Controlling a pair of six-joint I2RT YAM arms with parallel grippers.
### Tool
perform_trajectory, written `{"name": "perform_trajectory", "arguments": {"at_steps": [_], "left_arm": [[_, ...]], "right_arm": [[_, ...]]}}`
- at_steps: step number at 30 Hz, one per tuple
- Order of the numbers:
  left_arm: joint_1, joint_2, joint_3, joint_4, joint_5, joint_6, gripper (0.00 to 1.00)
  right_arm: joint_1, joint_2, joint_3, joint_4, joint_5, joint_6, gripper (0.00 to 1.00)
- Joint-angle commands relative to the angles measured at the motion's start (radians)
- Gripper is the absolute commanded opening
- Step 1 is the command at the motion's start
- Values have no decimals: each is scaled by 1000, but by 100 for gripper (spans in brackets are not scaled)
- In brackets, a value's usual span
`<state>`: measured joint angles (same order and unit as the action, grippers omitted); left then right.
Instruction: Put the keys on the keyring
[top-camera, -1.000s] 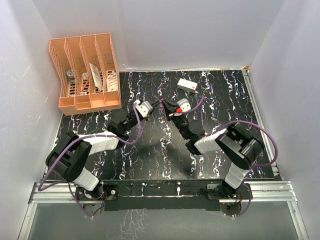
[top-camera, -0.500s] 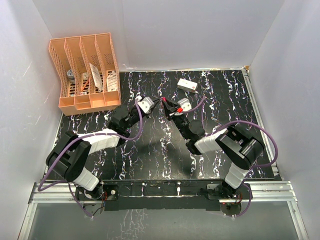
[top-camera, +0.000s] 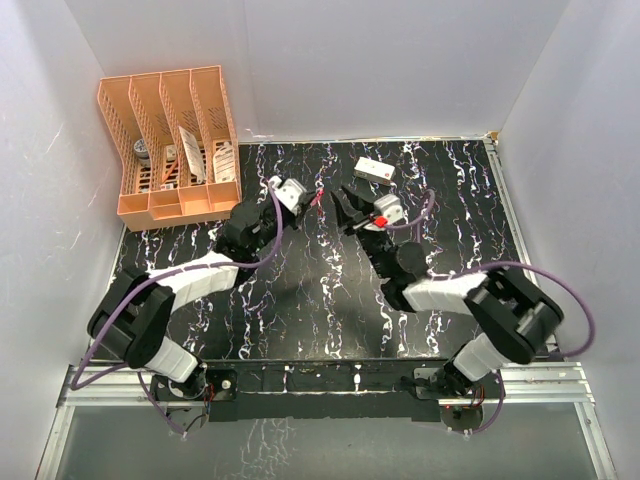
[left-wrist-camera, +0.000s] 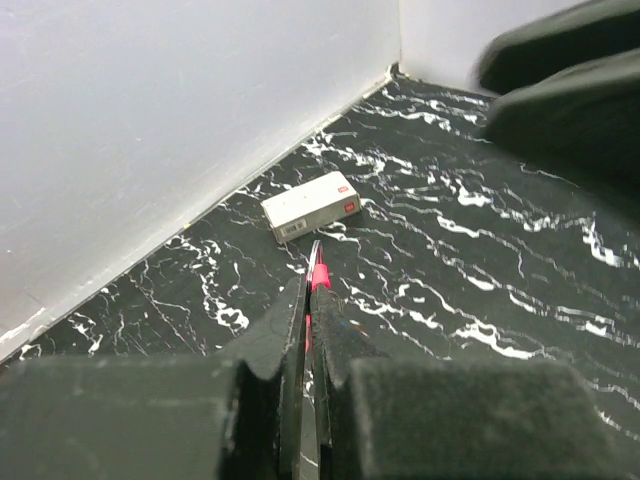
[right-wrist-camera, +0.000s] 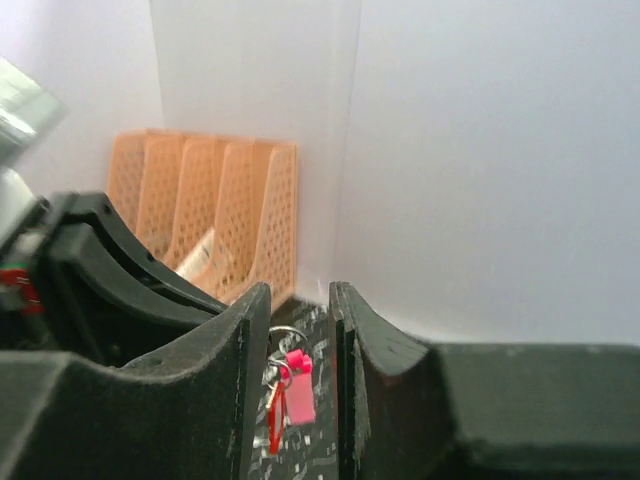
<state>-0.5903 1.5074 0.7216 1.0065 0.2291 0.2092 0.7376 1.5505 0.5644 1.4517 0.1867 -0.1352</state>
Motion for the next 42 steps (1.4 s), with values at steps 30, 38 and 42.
{"name": "perform_trajectory", "arguments": {"at_steps": [30, 38, 42], "left_arm": [[1, -33, 511, -940, 5, -457, 0], [-1, -23, 518, -980, 44, -473, 0], [-6, -29, 506, -969, 54, -478, 0]], "right_arm": [[2, -130, -156, -128, -91, 65, 28], [1, 20, -184, 122, -130, 46, 35], [1, 64, -175, 175, -151, 27, 32]]}}
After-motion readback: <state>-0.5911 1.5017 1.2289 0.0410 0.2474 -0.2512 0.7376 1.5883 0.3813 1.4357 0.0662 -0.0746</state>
